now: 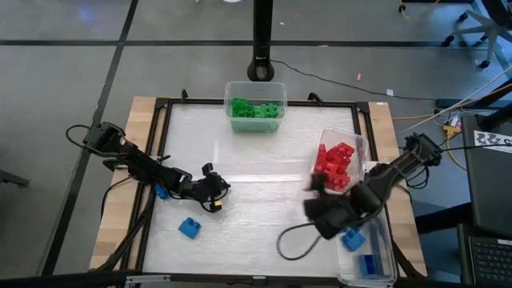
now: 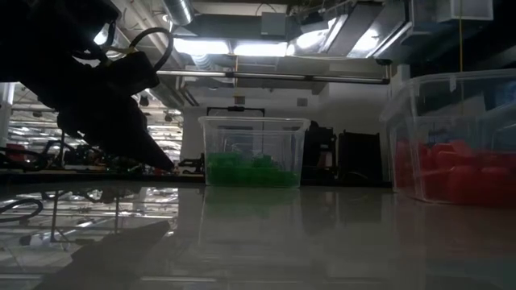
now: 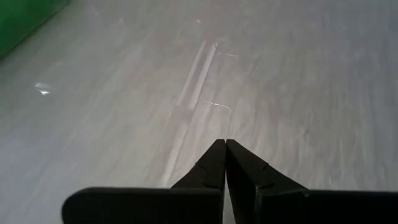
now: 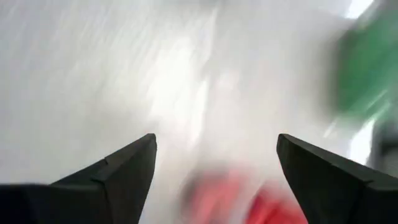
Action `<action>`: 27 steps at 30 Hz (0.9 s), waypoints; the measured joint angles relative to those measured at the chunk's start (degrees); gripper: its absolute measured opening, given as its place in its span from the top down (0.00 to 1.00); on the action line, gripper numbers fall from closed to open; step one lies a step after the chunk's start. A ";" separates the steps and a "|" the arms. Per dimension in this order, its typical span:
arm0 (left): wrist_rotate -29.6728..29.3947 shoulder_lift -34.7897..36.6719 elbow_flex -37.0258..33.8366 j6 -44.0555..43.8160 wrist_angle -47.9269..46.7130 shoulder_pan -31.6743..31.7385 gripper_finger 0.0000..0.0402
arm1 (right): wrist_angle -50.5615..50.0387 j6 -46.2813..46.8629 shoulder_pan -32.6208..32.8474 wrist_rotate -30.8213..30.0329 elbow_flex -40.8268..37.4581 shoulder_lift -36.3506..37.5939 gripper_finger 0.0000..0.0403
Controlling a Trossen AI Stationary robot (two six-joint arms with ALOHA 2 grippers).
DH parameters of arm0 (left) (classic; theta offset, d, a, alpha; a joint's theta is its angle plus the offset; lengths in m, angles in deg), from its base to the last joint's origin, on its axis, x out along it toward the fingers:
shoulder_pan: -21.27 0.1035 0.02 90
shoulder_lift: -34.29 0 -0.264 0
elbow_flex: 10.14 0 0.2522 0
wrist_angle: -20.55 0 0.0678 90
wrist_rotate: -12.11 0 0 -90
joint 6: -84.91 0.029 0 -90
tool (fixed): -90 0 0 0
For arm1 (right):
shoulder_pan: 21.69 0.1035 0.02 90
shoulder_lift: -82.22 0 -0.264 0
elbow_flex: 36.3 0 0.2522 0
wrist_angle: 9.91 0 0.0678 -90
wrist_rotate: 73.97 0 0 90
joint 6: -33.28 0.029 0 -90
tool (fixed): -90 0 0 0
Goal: Sort blocks
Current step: Put the blue game piece into the bottom right transparent bin
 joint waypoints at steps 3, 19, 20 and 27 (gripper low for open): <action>0.53 0.00 0.00 0.53 -0.01 0.77 0.99 | 12.61 -15.67 -2.59 -6.51 -1.52 -0.11 0.18; 16.87 5.60 20.20 2.14 -45.28 4.47 0.46 | 76.47 -48.08 -15.39 8.49 -24.39 -13.20 0.18; 16.80 6.16 21.86 0.03 -49.25 3.26 0.46 | 78.81 -48.19 -15.98 9.56 -24.39 -14.30 0.18; 16.85 9.12 25.99 -18.90 -63.90 -9.51 0.49 | 92.40 -49.25 -18.48 16.00 -24.41 -20.27 0.18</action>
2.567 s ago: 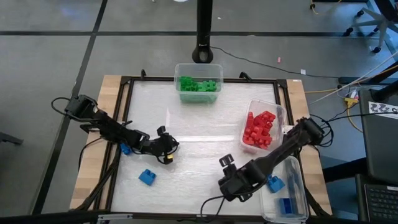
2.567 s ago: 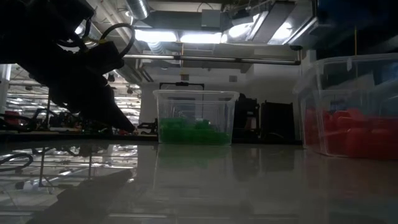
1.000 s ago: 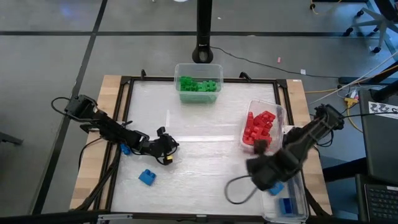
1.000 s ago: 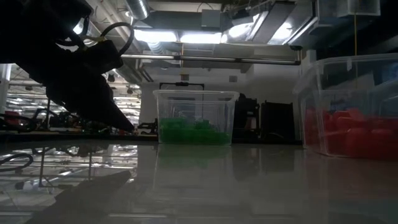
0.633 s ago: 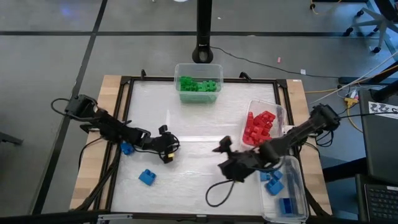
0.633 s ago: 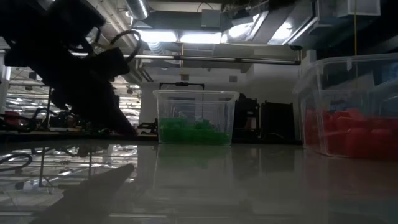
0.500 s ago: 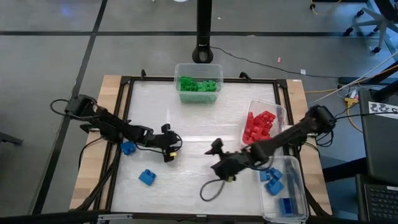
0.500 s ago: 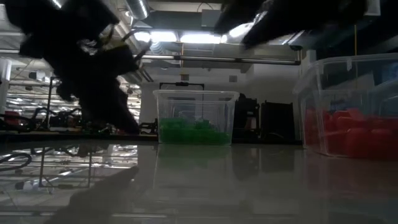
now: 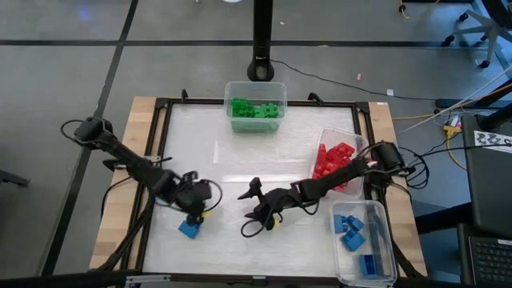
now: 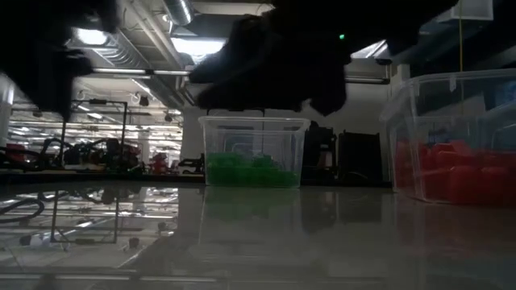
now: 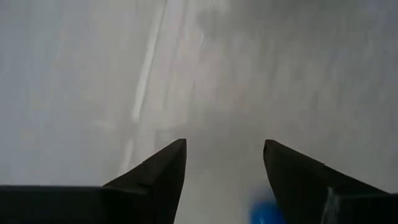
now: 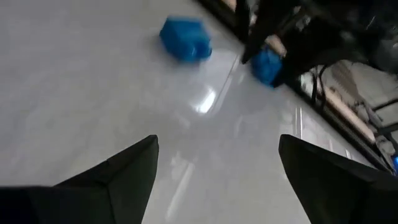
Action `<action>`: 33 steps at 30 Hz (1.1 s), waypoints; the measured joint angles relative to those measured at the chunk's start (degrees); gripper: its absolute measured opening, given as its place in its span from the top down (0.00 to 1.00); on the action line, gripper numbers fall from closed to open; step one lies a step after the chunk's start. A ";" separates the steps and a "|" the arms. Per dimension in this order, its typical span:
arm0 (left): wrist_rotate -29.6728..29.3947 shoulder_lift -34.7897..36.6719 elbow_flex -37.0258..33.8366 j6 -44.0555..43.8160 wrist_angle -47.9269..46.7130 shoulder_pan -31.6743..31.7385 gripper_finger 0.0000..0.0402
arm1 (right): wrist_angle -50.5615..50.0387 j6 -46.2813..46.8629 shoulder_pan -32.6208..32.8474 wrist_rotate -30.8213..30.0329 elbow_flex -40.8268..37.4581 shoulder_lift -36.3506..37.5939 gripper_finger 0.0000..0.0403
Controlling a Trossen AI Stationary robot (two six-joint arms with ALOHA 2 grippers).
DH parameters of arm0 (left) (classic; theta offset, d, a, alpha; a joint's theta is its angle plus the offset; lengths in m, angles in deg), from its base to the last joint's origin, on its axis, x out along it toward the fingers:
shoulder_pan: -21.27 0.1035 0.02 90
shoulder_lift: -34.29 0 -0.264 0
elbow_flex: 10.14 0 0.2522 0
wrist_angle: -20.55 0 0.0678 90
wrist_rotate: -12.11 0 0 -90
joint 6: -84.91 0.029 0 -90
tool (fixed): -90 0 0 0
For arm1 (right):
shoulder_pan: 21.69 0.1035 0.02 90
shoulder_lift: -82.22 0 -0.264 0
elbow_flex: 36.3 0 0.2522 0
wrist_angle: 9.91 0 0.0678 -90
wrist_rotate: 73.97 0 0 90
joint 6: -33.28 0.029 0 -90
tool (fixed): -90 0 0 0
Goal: Sort blocks
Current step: Put the blue game piece into the bottom right transparent bin
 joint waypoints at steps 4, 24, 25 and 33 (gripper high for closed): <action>-0.05 -0.12 -0.41 -13.25 -3.37 -8.84 0.50 | 7.74 -0.02 0.09 0.60 0.14 -2.51 0.18; -5.31 -6.49 -7.00 -19.40 10.96 -27.42 0.50 | 17.38 6.15 0.15 0.49 0.35 -10.56 0.18; -5.78 -7.35 -6.95 -18.21 11.22 -27.40 0.50 | 17.55 6.15 0.15 0.49 0.56 -10.84 0.18; -15.02 -9.40 -7.28 -3.60 19.93 -24.02 0.50 | 17.93 6.15 0.17 0.49 1.79 -11.53 0.18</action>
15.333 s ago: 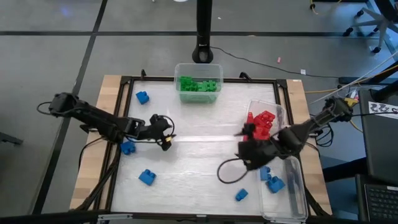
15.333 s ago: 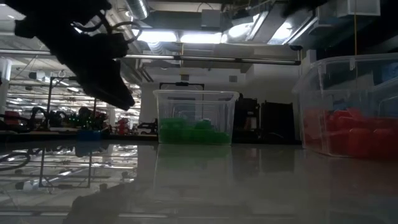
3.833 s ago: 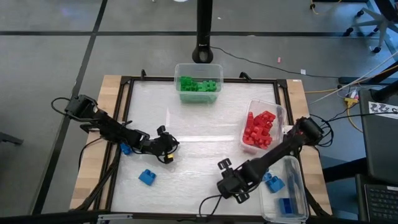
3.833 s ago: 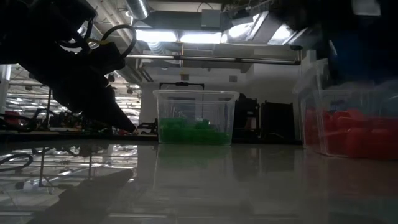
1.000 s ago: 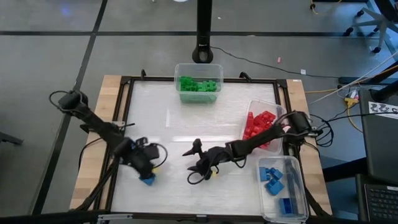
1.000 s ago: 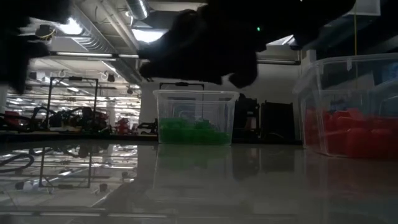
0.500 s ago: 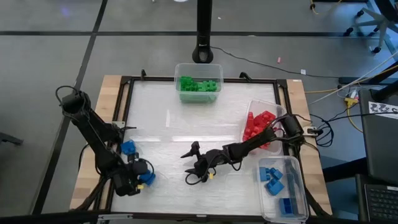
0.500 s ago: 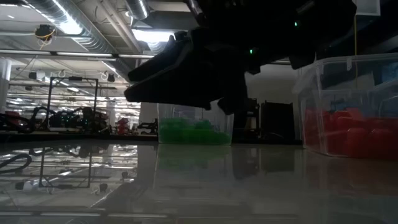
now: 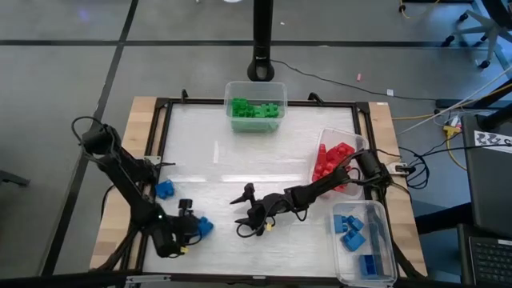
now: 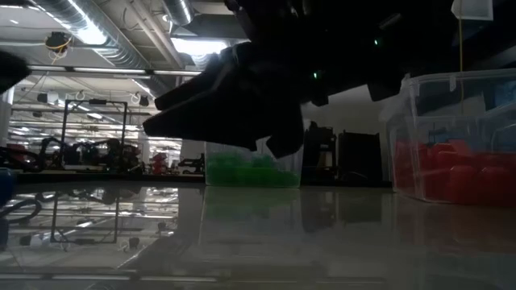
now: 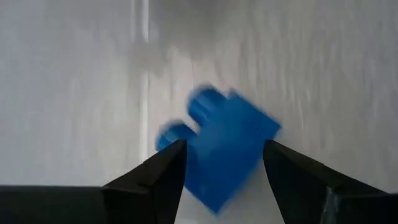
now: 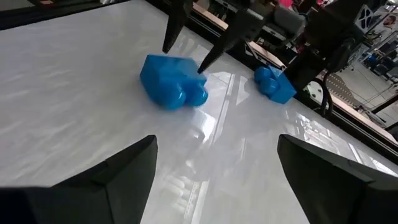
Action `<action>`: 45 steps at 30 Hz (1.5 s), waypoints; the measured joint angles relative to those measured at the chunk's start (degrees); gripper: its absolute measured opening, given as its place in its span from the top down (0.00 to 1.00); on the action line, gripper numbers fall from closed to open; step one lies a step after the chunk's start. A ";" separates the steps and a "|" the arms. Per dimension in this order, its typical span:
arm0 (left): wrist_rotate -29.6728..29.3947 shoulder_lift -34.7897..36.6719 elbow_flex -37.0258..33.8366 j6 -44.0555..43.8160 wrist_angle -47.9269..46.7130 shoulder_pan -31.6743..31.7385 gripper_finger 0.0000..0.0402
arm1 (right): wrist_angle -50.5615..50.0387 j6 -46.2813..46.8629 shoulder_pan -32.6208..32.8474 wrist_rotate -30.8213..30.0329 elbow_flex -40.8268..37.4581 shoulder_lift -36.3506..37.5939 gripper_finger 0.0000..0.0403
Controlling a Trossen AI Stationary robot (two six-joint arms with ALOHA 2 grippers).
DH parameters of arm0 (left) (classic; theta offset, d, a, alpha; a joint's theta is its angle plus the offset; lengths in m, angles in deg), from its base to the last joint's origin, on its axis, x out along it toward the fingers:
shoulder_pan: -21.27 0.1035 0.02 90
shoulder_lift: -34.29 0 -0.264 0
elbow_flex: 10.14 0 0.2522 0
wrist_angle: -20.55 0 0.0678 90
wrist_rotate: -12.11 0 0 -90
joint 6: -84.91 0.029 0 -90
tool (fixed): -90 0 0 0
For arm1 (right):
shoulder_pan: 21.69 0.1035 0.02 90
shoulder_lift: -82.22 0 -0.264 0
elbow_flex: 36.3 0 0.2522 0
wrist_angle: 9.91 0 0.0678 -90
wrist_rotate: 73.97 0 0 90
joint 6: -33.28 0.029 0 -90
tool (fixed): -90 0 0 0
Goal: Sort blocks
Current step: Put the blue game piece into the bottom right transparent bin
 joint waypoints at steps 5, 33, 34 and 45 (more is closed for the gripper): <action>-5.63 -1.09 0.02 9.86 2.41 5.38 0.50 | 1.51 0.16 0.02 0.04 0.00 0.00 0.18; 2.06 -7.71 -0.04 12.43 6.41 5.54 0.50 | 1.26 6.52 0.00 -1.34 0.00 0.00 0.18; 1.89 -8.40 0.04 14.03 7.63 6.42 0.50 | 1.22 7.37 0.00 -0.82 0.00 0.00 0.18; -0.52 -10.61 -0.09 19.30 17.54 14.69 0.50 | 1.26 13.77 0.53 4.21 0.09 0.00 0.18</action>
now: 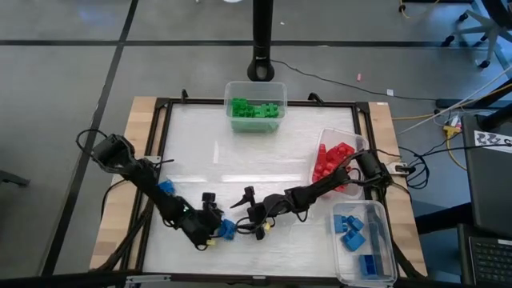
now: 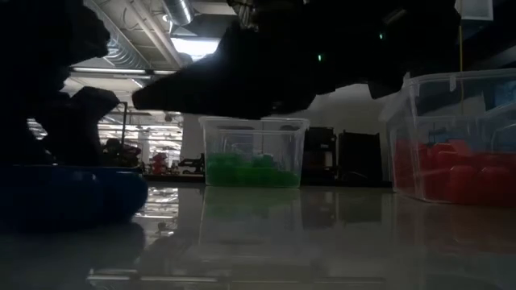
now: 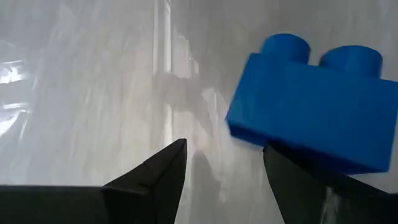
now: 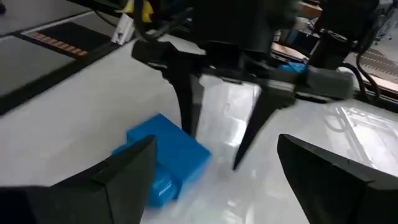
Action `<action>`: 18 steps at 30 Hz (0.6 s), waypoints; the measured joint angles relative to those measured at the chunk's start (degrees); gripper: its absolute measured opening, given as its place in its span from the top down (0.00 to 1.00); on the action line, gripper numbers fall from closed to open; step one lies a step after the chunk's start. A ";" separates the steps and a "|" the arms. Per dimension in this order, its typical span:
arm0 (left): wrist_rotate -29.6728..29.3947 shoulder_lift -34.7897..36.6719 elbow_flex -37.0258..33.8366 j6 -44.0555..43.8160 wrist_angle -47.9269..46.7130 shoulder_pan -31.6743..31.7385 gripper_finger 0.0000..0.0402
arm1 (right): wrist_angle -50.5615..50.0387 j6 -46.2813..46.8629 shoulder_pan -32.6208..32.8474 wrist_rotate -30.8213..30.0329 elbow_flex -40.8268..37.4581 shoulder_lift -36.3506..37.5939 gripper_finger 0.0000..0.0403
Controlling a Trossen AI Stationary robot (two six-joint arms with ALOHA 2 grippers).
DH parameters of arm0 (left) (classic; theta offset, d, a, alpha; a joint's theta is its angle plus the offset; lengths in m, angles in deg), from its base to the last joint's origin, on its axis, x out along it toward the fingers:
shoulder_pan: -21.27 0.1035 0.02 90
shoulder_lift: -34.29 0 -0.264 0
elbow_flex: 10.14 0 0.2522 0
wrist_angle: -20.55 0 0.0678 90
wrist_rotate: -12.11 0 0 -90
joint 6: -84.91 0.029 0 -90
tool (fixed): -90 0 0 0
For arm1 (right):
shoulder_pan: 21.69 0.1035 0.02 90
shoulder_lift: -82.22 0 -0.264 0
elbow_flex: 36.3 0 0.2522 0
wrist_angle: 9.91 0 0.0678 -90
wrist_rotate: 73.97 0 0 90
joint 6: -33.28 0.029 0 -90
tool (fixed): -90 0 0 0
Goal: Sort blocks
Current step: Put the blue game piece into the bottom right transparent bin
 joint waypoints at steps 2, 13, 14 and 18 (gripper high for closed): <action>0.03 0.00 0.00 -0.01 1.44 0.75 0.50 | -0.21 0.21 0.54 -0.98 0.70 -0.04 0.18; 0.95 0.04 0.00 -2.95 0.50 0.93 0.50 | -10.06 6.13 4.33 -3.69 13.75 -7.54 0.18; 1.01 0.04 0.00 -3.01 0.26 0.55 0.50 | -11.14 6.19 5.07 -5.09 15.08 -8.16 0.18; 1.02 0.13 0.00 -4.31 0.49 -1.16 0.50 | -14.94 9.23 7.52 -13.53 18.82 -10.21 0.18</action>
